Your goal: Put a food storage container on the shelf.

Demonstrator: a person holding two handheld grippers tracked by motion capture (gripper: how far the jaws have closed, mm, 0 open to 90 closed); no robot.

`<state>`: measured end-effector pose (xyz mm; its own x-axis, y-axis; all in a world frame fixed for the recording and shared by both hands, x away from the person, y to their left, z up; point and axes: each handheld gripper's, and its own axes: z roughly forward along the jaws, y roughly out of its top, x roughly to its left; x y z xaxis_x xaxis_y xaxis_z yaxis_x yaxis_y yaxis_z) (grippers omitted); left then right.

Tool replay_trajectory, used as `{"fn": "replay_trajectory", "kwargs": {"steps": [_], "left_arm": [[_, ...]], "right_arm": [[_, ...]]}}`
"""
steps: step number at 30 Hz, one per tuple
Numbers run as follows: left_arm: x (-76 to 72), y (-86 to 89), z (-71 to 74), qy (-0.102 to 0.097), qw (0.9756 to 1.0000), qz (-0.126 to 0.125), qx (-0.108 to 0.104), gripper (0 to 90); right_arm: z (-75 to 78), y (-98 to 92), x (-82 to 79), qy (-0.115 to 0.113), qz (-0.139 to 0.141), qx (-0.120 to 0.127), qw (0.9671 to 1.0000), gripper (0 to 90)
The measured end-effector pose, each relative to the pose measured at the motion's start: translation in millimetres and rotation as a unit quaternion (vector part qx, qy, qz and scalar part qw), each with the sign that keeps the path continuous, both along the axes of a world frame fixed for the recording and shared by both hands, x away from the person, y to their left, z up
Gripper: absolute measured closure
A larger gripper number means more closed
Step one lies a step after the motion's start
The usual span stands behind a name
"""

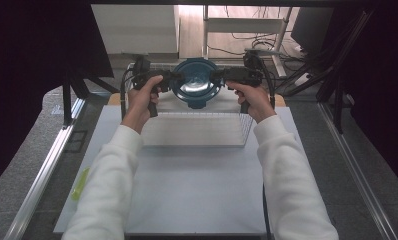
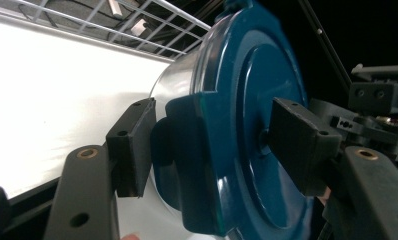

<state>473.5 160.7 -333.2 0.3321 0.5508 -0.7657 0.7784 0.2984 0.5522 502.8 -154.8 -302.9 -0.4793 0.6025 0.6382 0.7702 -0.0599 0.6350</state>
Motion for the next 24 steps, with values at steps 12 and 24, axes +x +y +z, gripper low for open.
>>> {"fn": "replay_trajectory", "kwargs": {"steps": [12, 24], "left_arm": [[7.1, -5.2, -6.4, 0.001, 0.9999, 0.014, 0.003, 37.1], [-7.7, -10.6, 3.6, -0.039, 0.9979, 0.042, 0.029, 17.5]], "right_arm": [[-15.4, -2.4, 11.2, 0.052, -0.025, 0.024, 0.9981, 36.5], [-8.3, 3.4, -4.2, 0.026, -0.073, -0.005, 0.9970, 11.9]]}}
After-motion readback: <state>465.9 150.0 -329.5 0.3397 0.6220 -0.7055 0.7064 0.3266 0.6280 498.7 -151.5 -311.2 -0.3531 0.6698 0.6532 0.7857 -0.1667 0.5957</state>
